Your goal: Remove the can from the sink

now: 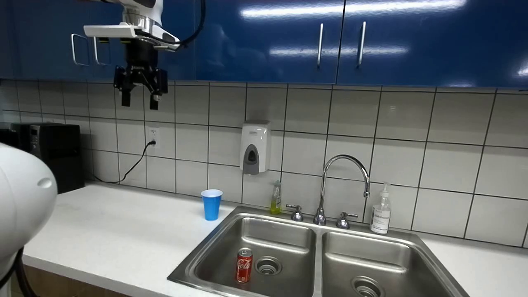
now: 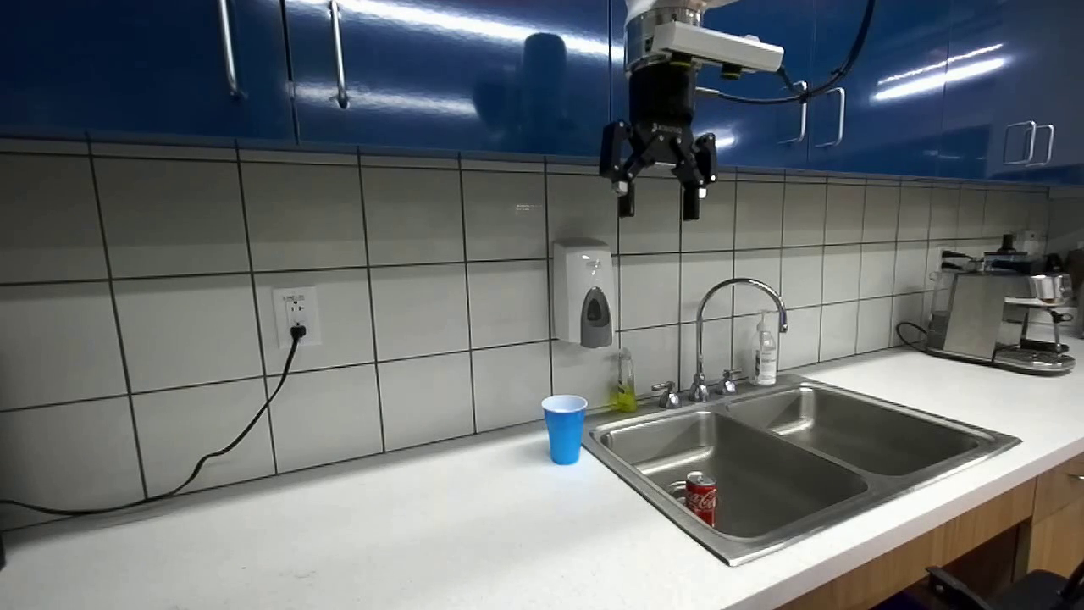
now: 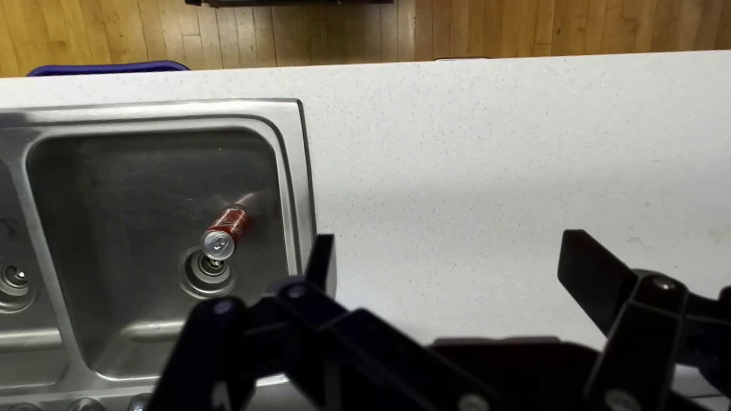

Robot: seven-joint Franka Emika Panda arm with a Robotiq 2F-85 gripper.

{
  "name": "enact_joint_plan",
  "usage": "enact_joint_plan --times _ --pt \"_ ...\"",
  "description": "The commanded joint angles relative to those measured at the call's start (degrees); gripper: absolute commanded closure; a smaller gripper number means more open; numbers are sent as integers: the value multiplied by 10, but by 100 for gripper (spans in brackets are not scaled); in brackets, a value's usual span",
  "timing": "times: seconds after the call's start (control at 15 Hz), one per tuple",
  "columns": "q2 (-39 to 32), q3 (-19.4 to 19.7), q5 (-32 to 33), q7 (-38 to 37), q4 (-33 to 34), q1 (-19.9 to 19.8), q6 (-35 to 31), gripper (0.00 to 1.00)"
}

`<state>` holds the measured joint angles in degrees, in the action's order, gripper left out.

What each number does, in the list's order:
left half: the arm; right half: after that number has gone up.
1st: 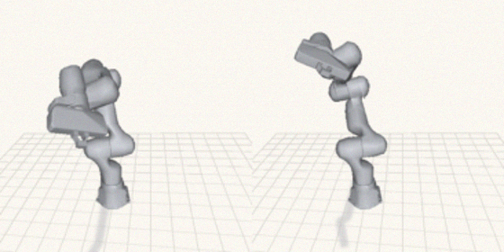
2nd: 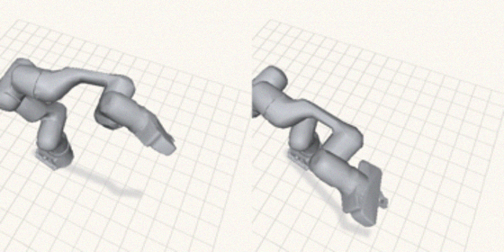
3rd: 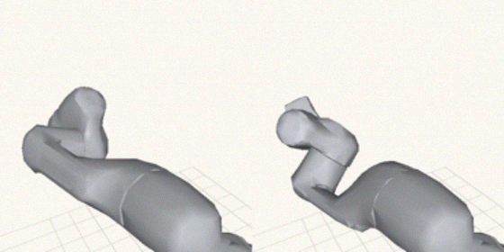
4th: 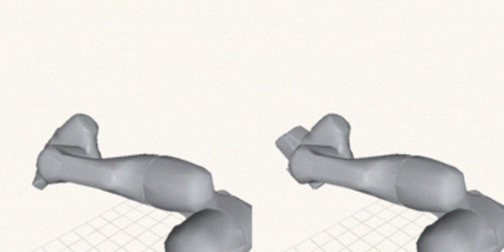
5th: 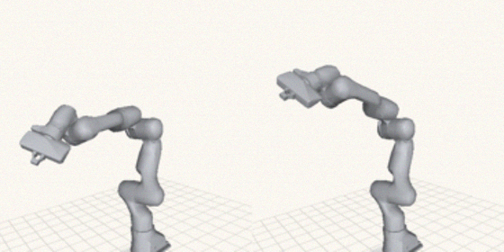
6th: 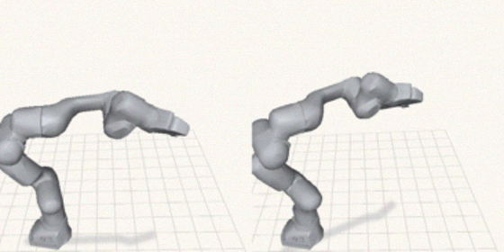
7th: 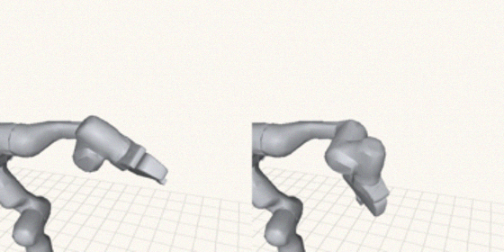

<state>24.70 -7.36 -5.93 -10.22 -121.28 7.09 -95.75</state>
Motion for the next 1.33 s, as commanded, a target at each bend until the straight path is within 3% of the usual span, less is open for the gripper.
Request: enact_joint_plan --times 0.0,0.6,1.27 --pt "40 0 18 -7 -30 -16 26 0" --pt "66 27 24 -16 -119 -55 -16 0" --pt "20 60 19 -12 -239 -91 -206 0"
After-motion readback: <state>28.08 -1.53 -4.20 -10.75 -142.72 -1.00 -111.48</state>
